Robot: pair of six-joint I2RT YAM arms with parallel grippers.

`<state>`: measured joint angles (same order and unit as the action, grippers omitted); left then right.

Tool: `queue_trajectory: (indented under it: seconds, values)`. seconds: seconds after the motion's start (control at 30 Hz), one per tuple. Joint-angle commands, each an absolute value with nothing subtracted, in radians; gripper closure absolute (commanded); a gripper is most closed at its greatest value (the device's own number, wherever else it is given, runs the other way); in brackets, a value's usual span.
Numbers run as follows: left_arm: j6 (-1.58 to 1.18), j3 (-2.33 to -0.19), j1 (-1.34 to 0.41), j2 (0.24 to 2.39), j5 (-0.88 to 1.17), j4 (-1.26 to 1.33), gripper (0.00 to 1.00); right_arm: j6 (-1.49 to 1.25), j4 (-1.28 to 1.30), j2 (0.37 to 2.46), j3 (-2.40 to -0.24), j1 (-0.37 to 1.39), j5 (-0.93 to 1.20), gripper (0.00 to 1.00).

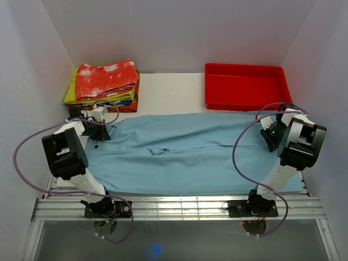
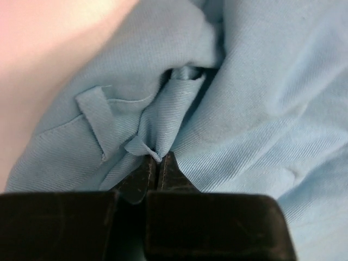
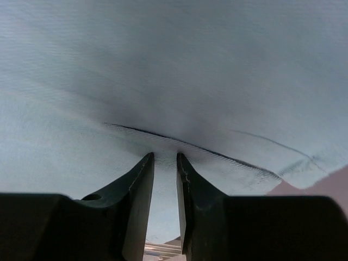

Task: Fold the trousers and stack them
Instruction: Flatten the trousers out

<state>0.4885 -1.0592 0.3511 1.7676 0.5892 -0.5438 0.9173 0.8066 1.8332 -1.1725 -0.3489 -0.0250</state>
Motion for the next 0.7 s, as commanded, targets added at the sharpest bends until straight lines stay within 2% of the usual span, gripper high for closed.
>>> queue_trajectory:
  seconds: [0.0,0.03,0.07,0.1,0.2,0.37,0.67]
  values:
    - [0.554,-0.916,0.351,1.542,0.538,-0.520,1.00,0.950,0.617,1.947,-1.225,-0.385,-0.140,0.71]
    - [0.561,-0.893,0.350,1.507,0.540,-0.517,1.00,0.945,0.632,1.954,-1.244,-0.384,-0.127,0.71]
    - [0.586,-0.870,0.350,1.453,0.543,-0.531,0.85,0.939,0.673,1.956,-1.282,-0.379,-0.089,0.71]
    - [0.597,-0.868,0.348,1.431,0.546,-0.541,0.77,0.925,0.695,1.956,-1.298,-0.377,-0.072,0.70]
    - [0.598,-0.894,0.350,1.376,0.529,-0.574,0.61,0.916,0.756,1.928,-1.318,-0.370,-0.020,0.68]
    - [0.568,-0.998,0.359,1.370,0.543,-0.626,0.62,0.919,0.807,1.850,-1.313,-0.367,0.066,0.66]
    - [0.473,-1.132,0.368,1.586,0.500,-0.638,0.66,0.882,0.831,1.750,-1.321,-0.339,0.224,0.65]
